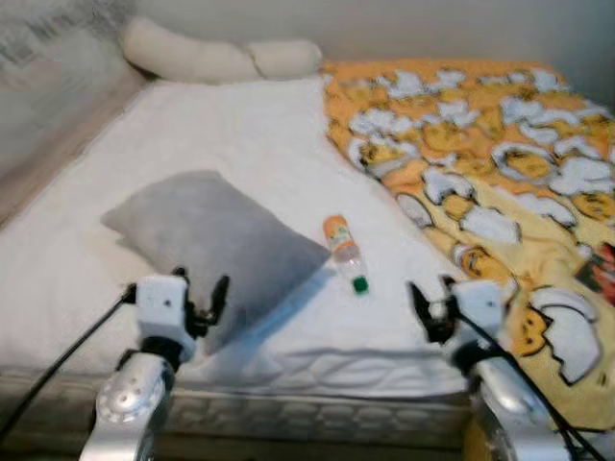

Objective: Clean up the room

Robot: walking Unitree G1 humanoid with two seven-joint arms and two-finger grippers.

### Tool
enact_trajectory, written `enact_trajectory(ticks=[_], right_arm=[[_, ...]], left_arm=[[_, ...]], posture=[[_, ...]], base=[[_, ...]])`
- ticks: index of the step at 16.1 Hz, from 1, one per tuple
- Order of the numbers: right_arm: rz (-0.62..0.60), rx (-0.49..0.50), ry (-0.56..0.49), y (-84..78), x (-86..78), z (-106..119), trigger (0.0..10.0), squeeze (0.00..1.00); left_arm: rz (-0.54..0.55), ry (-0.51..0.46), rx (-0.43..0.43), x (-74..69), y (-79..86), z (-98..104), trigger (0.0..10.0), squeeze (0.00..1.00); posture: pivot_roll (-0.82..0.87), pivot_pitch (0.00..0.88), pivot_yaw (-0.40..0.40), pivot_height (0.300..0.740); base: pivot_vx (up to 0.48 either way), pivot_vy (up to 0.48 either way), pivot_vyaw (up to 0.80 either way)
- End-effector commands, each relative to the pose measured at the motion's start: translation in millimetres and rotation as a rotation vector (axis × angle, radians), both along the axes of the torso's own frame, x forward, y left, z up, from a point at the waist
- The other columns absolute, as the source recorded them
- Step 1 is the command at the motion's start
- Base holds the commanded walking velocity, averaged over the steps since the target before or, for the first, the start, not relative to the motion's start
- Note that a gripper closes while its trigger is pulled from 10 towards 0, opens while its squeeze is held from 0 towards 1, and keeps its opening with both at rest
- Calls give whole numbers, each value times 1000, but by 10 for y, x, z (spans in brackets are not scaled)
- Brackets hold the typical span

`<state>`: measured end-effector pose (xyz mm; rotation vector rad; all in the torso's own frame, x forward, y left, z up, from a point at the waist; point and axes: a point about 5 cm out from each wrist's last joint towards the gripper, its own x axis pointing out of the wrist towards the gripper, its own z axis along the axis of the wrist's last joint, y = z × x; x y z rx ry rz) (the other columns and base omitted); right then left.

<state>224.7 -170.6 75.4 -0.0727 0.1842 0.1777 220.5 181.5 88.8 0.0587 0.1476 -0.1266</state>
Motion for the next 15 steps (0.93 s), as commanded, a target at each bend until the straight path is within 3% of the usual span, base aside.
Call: enact_trajectory(ticks=[1, 3, 6, 8, 11, 13, 15], right_arm=[[-26, -28, -4, -97, 15, 6, 10000, 0], [-22, -22, -1, -77, 59, -3, 10000, 0], [-62, 21, 7, -74, 166, -20, 10000, 0], [-54, 26, 16, -66, 226, -2, 10000, 0], [46, -27, 104, -98, 337, -25, 10000, 0], [114, -9, 140, -104, 432, 6, 10000, 0], [180, -5, 172, -68, 545, 29, 10000, 0]], left_arm=[[-21, -16, -8, 47, -75, 29, 10000, 0], [-30, -26, 5, 65, -84, 56, 10000, 0], [-52, -33, 46, 80, -36, 84, 10000, 0], [-52, -21, 26, 90, 2, 82, 10000, 0], [-147, -10, 96, 111, -53, 72, 10000, 0], [-223, 7, 122, 110, -90, 64, 10000, 0], [-284, 28, 109, 130, -105, 64, 10000, 0]], posture=[[-50, 0, 46, 740], [-28, 0, 41, 740], [-11, 0, 41, 740], [-17, 0, 42, 740], [-15, 0, 47, 740], [-10, 0, 40, 740], [-8, 0, 41, 740]], base=[[334, 0, 800], [332, 0, 800], [331, 0, 0], [142, 0, 0], [0, 0, 0], [0, 0, 0], [0, 0, 0]])
